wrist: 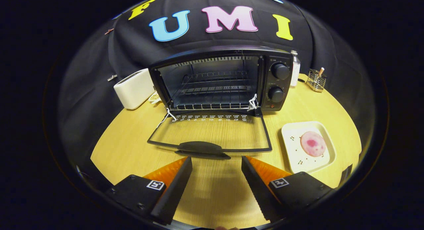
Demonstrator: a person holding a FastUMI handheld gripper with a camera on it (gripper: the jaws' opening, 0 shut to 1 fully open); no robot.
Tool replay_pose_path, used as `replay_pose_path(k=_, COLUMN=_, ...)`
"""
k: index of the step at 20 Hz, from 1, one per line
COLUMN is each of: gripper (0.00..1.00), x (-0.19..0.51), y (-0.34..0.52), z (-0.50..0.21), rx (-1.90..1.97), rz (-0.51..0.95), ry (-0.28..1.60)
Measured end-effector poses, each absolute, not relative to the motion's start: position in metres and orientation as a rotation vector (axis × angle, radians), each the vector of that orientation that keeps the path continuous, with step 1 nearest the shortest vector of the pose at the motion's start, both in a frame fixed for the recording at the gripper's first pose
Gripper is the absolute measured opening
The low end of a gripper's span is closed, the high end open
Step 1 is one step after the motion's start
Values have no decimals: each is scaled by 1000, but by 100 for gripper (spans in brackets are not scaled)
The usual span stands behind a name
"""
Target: Open the toaster oven, put the food inside, and close the toaster oven door.
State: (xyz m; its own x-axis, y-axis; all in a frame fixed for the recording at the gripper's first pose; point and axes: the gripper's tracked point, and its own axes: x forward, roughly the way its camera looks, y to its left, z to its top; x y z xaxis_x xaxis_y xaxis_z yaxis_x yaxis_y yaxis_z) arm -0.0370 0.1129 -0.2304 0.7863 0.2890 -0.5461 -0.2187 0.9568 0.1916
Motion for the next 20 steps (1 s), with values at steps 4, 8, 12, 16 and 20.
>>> replay_pose_path(k=4, gripper=99, x=-40, y=87, z=-204, rx=79, rz=285, ry=553)
replay_pose_path(k=8, gripper=99, x=-31, y=42, z=-169, rx=79, rz=253, ry=493)
replay_pose_path(k=12, gripper=99, x=-12, y=-11, z=-146, rx=91, rz=224, ry=456)
replay_pose_path(k=16, gripper=99, x=6, y=-69, z=-145, rx=104, rz=194, ry=481)
replay_pose_path(k=20, gripper=99, x=21, y=-125, z=-163, rx=102, rz=168, ry=524)
